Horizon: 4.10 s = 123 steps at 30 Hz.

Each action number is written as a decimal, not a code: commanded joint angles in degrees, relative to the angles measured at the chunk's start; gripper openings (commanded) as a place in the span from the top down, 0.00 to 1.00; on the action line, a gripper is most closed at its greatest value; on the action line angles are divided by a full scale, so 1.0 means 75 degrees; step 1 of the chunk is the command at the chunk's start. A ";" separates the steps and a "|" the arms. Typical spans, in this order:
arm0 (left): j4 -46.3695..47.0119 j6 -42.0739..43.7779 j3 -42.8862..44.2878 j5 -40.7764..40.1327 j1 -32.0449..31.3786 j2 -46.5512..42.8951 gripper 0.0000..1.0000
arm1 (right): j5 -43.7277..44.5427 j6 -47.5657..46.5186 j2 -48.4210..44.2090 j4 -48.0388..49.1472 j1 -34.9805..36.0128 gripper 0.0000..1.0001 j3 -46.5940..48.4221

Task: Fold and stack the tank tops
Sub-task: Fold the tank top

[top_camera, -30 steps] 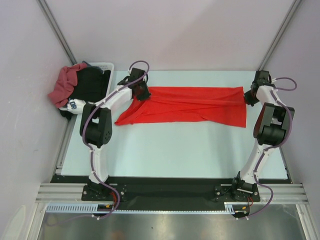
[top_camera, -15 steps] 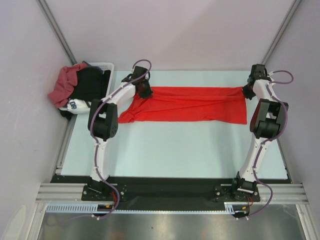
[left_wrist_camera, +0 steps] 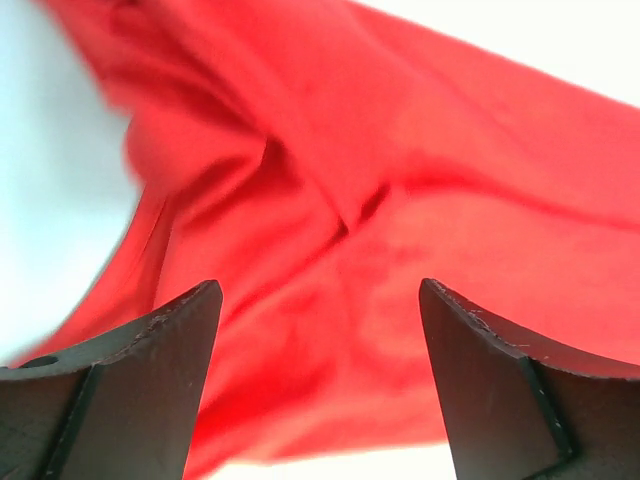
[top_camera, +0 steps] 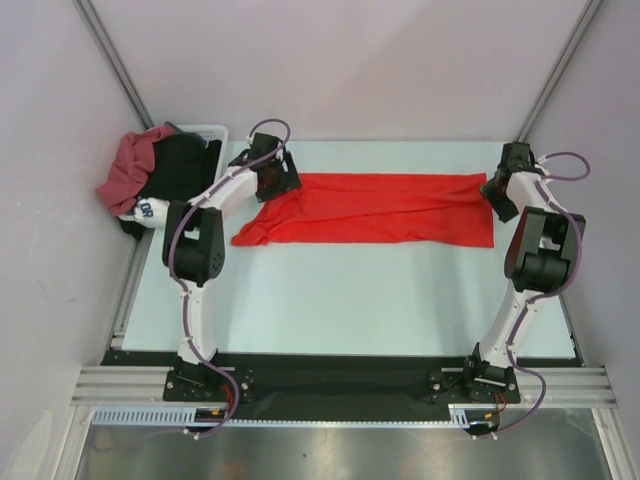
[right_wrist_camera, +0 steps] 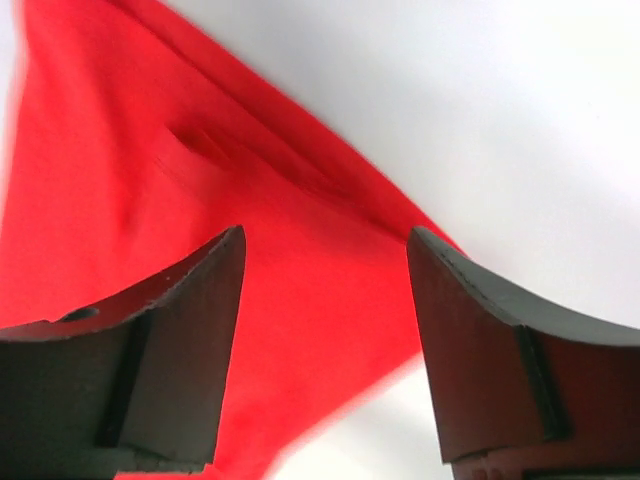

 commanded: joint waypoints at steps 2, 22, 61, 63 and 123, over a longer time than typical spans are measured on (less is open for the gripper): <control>0.0680 0.0351 -0.1256 -0.0234 -0.0127 -0.2090 0.14 | -0.0439 -0.0477 -0.1545 0.1015 -0.0162 0.33 -0.1737; 0.1889 -0.0141 -0.6825 0.0271 0.0060 -0.5268 0.18 | -0.0793 -0.0033 -0.1370 0.1790 -0.0444 1.00 -0.3590; 0.1746 -0.1853 0.2999 -0.0233 0.0799 0.2657 0.78 | -0.1544 0.2791 -0.8084 -0.2321 0.4548 1.00 -0.7530; 0.2216 -0.1607 0.1861 -0.0362 0.0799 0.1661 0.69 | -0.1402 0.2932 -0.8366 -0.2708 0.4560 1.00 -0.7447; 0.3119 -0.3024 0.2160 0.0855 0.0776 0.3027 1.00 | -0.2187 0.0083 -0.5283 -0.0106 0.2002 1.00 -0.7260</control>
